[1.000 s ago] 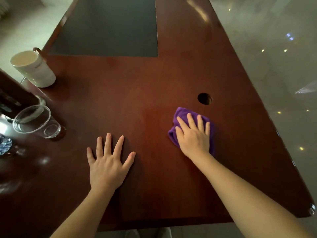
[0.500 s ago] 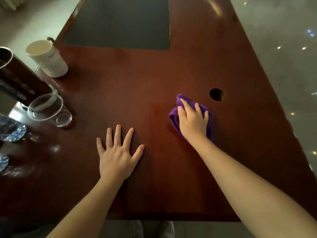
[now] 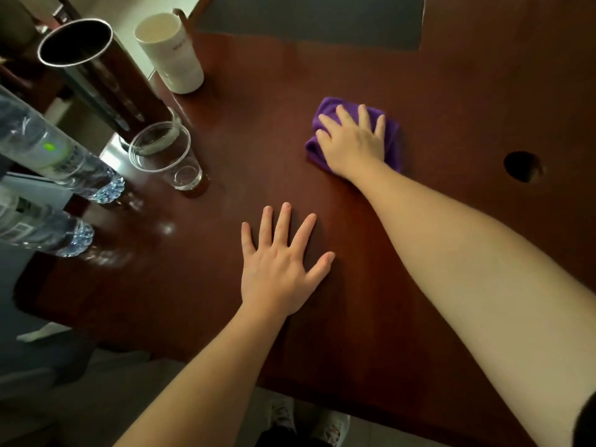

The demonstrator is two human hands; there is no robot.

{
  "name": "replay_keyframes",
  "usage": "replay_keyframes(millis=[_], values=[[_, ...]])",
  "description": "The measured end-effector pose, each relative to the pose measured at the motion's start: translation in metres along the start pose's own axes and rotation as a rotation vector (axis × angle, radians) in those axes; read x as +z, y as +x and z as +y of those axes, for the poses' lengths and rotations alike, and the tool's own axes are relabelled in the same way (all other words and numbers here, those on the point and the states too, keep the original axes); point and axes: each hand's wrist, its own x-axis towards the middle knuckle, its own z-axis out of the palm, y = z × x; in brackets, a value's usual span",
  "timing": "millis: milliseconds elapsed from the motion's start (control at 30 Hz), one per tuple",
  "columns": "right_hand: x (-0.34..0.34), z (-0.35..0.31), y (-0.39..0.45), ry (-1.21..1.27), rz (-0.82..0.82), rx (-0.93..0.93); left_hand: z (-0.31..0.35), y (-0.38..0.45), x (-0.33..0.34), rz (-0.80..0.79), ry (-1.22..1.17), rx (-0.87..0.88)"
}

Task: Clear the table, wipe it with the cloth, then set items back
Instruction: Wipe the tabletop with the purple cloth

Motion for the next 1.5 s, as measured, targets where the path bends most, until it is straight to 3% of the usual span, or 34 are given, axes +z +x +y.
replay_keyframes(millis=[233,367,667,967,1100,1267,1500], values=[[-0.033,0.144,-0.004,-0.008,0.067,0.407,0.0,0.0,0.0,-0.011,0.009,0.0],[-0.037,0.184,-0.028,-0.024,0.082,0.446,0.0,0.0,-0.002,-0.022,0.017,0.0],[-0.022,0.148,-0.073,-0.009,0.117,0.411,0.003,-0.001,-0.007,-0.049,0.027,-0.008],[0.01,-0.008,-0.072,0.046,0.08,0.036,0.002,0.002,-0.005,-0.052,0.037,-0.007],[0.011,-0.041,-0.037,0.058,0.007,-0.041,0.0,0.004,-0.002,-0.051,0.039,-0.011],[0.0,-0.024,-0.006,0.043,-0.01,-0.032,0.0,0.002,-0.004,-0.042,0.031,-0.018],[-0.021,0.079,0.006,0.029,0.077,0.263,0.001,-0.001,-0.004,-0.018,0.02,-0.009]])
